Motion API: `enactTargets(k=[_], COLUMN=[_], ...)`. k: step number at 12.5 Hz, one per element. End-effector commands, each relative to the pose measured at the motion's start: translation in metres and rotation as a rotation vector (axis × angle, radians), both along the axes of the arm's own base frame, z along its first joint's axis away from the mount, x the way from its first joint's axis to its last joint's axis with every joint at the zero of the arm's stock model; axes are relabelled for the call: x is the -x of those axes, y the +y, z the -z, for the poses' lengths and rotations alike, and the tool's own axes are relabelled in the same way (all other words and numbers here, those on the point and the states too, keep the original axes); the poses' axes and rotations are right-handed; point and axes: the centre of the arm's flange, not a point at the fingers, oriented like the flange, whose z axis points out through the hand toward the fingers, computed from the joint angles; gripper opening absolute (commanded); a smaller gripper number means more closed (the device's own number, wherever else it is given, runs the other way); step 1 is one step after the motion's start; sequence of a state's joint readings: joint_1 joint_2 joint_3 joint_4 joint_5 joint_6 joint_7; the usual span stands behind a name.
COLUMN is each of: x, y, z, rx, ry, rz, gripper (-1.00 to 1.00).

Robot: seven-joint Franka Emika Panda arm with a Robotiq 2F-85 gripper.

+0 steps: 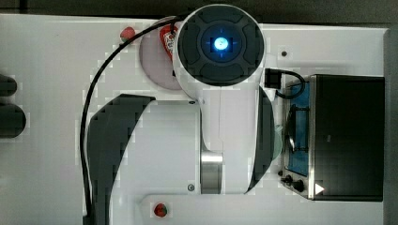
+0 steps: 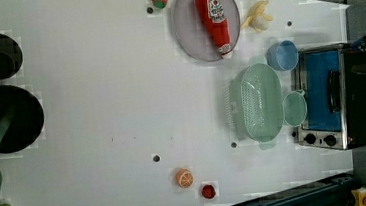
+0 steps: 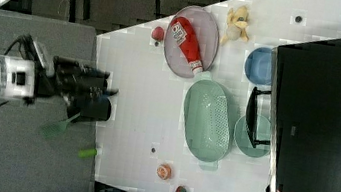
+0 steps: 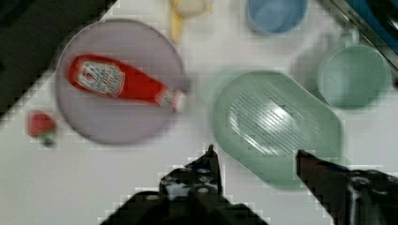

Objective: Drag strainer right to left.

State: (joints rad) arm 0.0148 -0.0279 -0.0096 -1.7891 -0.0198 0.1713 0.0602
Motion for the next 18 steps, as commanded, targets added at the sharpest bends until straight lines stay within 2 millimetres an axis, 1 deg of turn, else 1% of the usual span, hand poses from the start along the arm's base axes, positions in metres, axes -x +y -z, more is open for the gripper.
enactTargets(k=[1, 3, 4, 6, 8, 11, 14, 18], x=[0.137, 0.137, 0.137, 0.137, 0.132, 0.119, 0.106, 0.094], y=[-0.039, -0.038, -0.038, -0.035, -0.031, -0.030, -0.027, -0.020], z=[-0.104, -0.098, -0.089, -0.059, -0.020, 0.043, 0.107, 0.192], rx=[0.012, 0.012, 0.012, 0.013, 0.016, 0.017, 0.017, 0.020], ry=[-0.022, -0.009, 0.010, 0.067, 0.100, 0.063, -0.003, -0.016], rz=[0.102, 0.100, 0.099, 0.094, 0.088, 0.104, 0.219, 0.431], gripper=[0.59, 0.99, 1.00, 1.00, 1.00, 1.00, 1.00, 1.00])
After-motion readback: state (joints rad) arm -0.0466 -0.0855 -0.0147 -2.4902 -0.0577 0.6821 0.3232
